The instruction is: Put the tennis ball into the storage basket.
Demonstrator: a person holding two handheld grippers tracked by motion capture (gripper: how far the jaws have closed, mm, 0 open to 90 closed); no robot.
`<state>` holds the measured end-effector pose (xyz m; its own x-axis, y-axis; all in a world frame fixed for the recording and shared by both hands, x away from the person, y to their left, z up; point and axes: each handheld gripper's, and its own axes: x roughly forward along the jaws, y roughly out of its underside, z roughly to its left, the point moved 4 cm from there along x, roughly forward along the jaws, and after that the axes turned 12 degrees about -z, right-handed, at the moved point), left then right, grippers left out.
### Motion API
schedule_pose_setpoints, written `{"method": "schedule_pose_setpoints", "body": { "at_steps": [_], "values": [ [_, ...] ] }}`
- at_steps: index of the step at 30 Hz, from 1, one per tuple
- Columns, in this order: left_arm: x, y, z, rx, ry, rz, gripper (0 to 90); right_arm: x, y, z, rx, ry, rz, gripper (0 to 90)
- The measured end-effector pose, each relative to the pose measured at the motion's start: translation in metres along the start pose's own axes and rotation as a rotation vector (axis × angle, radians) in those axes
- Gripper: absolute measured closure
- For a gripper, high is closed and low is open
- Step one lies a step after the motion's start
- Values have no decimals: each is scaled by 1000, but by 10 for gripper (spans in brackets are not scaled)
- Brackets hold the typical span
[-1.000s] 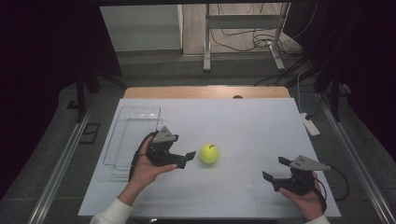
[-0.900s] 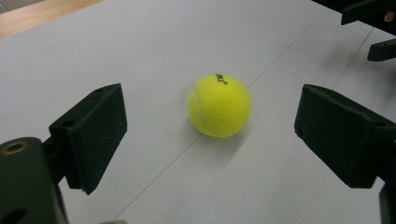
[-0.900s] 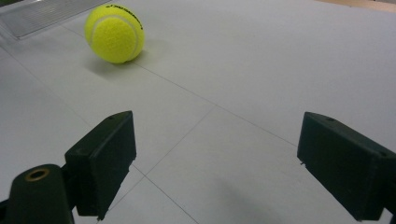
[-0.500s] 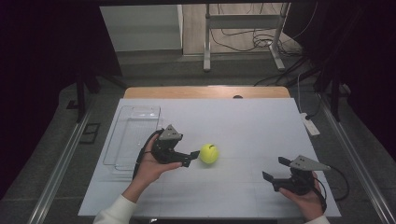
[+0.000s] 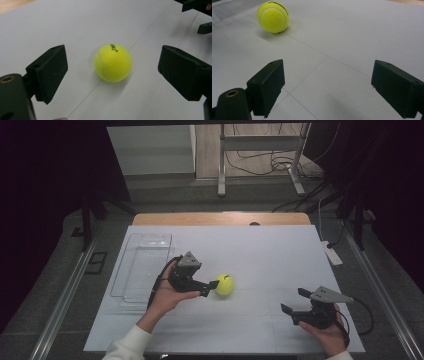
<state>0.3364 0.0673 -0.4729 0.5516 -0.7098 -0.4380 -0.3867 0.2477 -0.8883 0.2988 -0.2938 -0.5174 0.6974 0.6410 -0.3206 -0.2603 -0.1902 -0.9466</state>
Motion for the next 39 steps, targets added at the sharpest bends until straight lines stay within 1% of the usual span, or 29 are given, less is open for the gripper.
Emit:
{"method": "schedule_pose_setpoints", "body": {
  "at_steps": [5, 9, 13, 18, 22, 24, 28, 36, 38, 39],
  "values": [
    [8, 2, 3, -5, 2, 23, 102, 0, 0, 0, -2, 0, -1, 121],
    [12, 3, 5, -6, 3, 32, 100, 0, 0, 0, -2, -2, 1, 121],
    [17, 3, 6, -12, 13, 42, 100, 1, 0, 0, -1, -4, 2, 121],
    [25, 5, 5, -12, 28, 63, 97, 1, 1, 0, 0, -4, 2, 121],
    [33, 6, 3, -14, 48, 88, 89, 1, 1, 0, -3, -3, 6, 121],
    [36, 7, 3, -6, 54, 102, 89, 1, 1, 0, -1, -5, 4, 121],
    [44, 8, 2, -3, 56, 118, 85, 2, 1, 0, -1, -4, 5, 121],
    [57, 11, 2, -11, 62, 142, 78, 2, 2, 0, -2, -8, 6, 121],
    [61, 12, 1, -6, 67, 157, 75, 2, 2, 0, -3, -8, 7, 121],
    [61, 12, 1, -6, 67, 157, 74, 2, 2, 0, -2, -6, 8, 121]
  ]
}}
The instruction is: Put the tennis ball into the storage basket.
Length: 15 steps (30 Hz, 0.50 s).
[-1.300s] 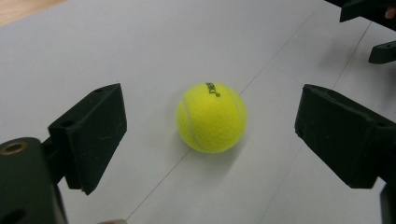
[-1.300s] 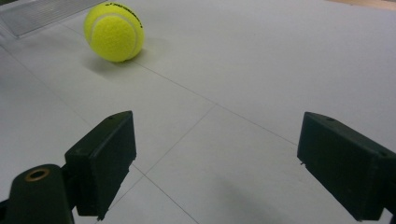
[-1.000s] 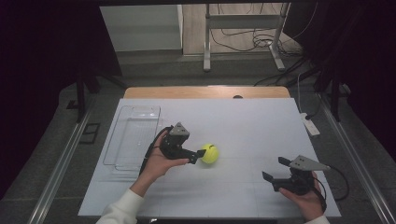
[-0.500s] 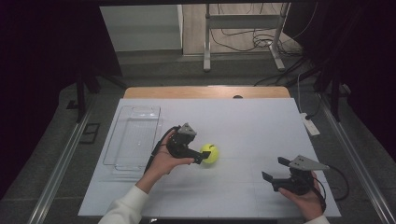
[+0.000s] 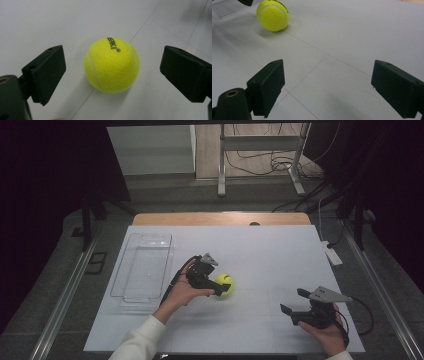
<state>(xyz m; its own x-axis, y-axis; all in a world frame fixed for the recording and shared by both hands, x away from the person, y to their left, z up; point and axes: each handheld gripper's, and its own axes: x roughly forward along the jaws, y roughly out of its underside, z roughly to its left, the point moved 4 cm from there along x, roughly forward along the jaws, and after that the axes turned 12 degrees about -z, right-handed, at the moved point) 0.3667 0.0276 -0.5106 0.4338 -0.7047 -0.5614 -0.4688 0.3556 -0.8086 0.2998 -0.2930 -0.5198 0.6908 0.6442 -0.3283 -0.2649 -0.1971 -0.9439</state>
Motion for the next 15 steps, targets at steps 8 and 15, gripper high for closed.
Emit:
{"method": "schedule_pose_setpoints", "body": {
  "at_steps": [8, 15],
  "values": [
    [14, 1, -1, 5, 1, 36, 59, 0, 0, 0, 0, 0, -1, 121],
    [18, 4, 1, 1, -8, 57, 53, -1, 0, 0, 0, -1, -3, 121]
  ]
}}
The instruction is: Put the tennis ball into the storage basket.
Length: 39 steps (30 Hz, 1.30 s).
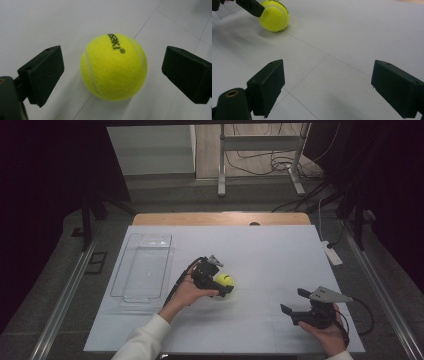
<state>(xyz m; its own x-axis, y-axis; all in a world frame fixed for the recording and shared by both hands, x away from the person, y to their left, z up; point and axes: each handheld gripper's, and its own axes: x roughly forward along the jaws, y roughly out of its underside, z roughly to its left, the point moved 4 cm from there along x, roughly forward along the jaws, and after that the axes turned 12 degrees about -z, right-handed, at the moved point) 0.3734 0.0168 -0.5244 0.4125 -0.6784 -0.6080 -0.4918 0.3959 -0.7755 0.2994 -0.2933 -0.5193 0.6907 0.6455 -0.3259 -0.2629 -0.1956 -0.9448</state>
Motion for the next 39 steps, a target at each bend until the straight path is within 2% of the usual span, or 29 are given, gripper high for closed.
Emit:
{"method": "schedule_pose_setpoints", "body": {
  "at_steps": [12, 13, 16, 18, 19, 20, 23, 29, 33, 39],
  "values": [
    [8, 5, -1, 8, -12, 22, 84, 0, 0, 0, -1, -1, 0, 121],
    [9, 6, -1, 11, -25, 32, 100, 0, 0, 0, 0, -1, 1, 121],
    [10, 8, -1, 11, -27, 45, 141, 0, 0, 0, 1, -1, 1, 121],
    [11, 9, -1, 13, -23, 53, 232, 0, 0, 0, 0, -1, 1, 121],
    [10, 8, -2, 13, -14, 46, 232, 0, 0, 0, 0, -1, 1, 121],
    [10, 8, -3, 23, -20, 47, 259, 0, 0, 0, 0, -1, 1, 121],
    [10, 8, -6, 40, -29, 48, 265, 0, 0, 0, -1, 0, 1, 121],
    [6, 5, -5, 49, -56, 26, 267, 0, 0, 0, 1, 0, 0, 121],
    [0, 2, -5, 48, -54, 0, 267, 0, 0, 0, 1, 1, 1, 121],
    [-9, -3, -11, 60, -28, -33, 268, 0, 0, 0, 1, 2, 1, 121]
  ]
}}
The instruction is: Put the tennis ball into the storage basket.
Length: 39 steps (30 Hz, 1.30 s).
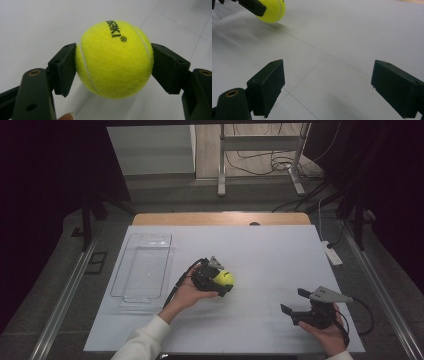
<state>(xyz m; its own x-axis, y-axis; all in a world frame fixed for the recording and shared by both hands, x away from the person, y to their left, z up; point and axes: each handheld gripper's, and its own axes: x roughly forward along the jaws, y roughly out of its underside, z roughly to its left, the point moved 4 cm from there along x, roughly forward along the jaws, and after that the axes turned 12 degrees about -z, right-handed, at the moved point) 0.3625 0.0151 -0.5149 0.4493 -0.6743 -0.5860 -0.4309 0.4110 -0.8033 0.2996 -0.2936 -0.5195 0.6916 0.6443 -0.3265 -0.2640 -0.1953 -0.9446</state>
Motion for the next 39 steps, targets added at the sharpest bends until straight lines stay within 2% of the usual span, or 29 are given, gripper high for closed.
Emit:
{"method": "schedule_pose_setpoints", "body": {
  "at_steps": [9, 16, 25, 39],
  "values": [
    [-9, -5, 0, 8, 5, -28, 269, 0, 0, -1, 3, 4, 3, 121],
    [-18, -9, 0, -3, 13, -63, 270, 0, 0, -1, 4, 1, 0, 121],
    [-32, -15, 4, 0, -6, -112, 270, 0, 0, -1, 5, 3, 1, 121],
    [-44, -21, 7, 16, -21, -150, 270, 0, 1, -1, 6, 4, 1, 121]
  ]
}}
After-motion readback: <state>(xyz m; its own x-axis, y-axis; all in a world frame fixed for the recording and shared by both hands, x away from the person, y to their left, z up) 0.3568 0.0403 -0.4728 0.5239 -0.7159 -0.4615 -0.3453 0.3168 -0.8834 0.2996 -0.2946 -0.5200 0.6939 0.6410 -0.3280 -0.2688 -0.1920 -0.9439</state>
